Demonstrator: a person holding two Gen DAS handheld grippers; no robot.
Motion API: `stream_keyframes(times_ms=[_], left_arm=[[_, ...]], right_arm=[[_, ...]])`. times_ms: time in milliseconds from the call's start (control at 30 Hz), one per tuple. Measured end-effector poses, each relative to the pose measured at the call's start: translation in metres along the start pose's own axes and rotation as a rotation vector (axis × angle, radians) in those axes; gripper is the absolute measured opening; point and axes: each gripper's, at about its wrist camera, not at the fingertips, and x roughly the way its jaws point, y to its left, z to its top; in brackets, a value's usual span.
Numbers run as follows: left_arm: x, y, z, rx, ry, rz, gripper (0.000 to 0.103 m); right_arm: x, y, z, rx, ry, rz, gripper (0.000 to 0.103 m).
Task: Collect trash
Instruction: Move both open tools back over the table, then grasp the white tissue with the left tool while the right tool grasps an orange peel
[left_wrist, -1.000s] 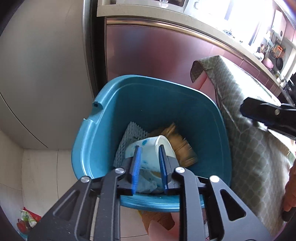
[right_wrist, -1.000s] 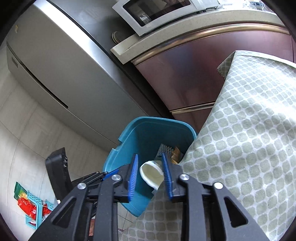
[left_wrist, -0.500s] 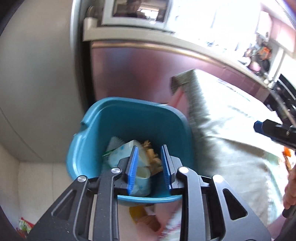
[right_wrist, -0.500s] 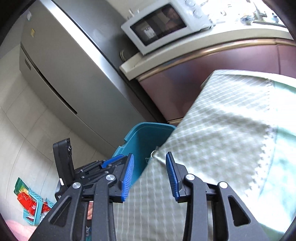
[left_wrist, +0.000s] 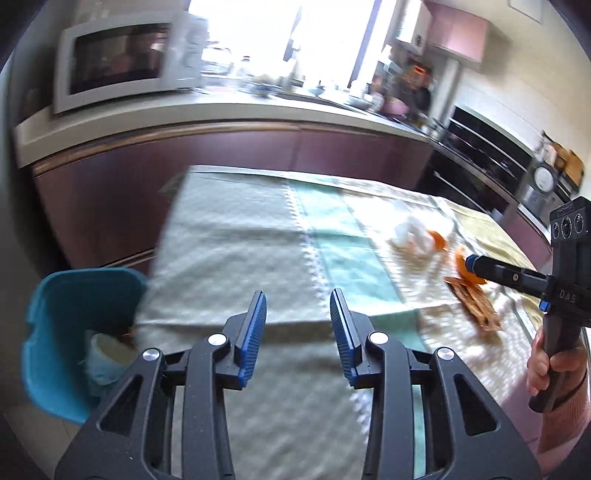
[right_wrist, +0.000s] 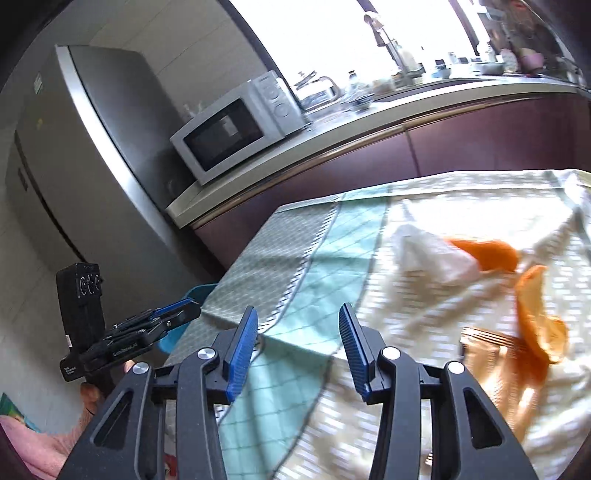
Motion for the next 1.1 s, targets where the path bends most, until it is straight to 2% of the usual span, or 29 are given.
stream_keyframes(times_ms=[200,267,367,700,933,1000,1100], left_arm=[[0.05,-0.066,0.024,0.095,0.055,-0.073,0.037],[0.067,-0.083,0.033,0.113,0.07,-0.085,0.039],[0.09,-0.105,0.045,0.142,0.078,-0.074,0.044],[0.149,-0.144,0.075,0.158,0.113,-0.06,0.048],[0.171,-0.153,0.082,0.16,0.145,-0.094,0.048],[0.176,-0.156,0.081,0.17,0.162,-0.101,0.04],[0.183,-0.159,0.078,0.171,0.188,-0.118,0.025]], right_arm=[[-0.045,-0.064,-0.005,0.079,-0.077,-0.184,0.051],[-0.054,-0.084,-0.009,0.107,-0.085,-0.236,0.058],[-0.056,-0.109,-0.013,0.15,-0.074,-0.269,0.064],[-0.032,-0.132,-0.018,0.196,-0.021,-0.257,0.067],[-0.022,-0.13,-0.013,0.186,-0.006,-0.23,0.067],[-0.02,-0.13,-0.012,0.186,-0.002,-0.225,0.064],[-0.017,-0.131,-0.013,0.194,0.011,-0.217,0.052]])
